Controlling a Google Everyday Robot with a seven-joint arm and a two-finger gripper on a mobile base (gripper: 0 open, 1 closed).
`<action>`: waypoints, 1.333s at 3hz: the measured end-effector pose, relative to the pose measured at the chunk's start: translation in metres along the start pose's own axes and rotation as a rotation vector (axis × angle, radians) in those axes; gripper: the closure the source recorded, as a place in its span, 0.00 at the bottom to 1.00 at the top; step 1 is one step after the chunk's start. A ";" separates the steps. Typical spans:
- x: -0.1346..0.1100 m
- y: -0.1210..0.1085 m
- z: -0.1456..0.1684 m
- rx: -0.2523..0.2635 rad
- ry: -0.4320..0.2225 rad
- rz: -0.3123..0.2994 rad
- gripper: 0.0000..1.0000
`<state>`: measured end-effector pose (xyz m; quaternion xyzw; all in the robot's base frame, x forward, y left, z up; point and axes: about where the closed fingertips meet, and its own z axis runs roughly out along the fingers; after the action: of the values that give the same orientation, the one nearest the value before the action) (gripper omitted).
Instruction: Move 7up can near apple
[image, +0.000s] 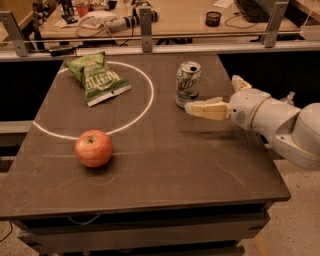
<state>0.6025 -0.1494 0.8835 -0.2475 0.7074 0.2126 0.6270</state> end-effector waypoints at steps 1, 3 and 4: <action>0.003 0.003 0.024 -0.036 -0.008 -0.002 0.00; 0.000 0.009 0.065 -0.101 -0.038 -0.007 0.17; -0.002 0.013 0.077 -0.143 -0.027 -0.003 0.41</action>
Offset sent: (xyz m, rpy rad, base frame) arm 0.0535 0.0447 -0.0121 0.0285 -0.0332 0.0947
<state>0.6548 -0.0916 0.8761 -0.2901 0.6813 0.2651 0.6175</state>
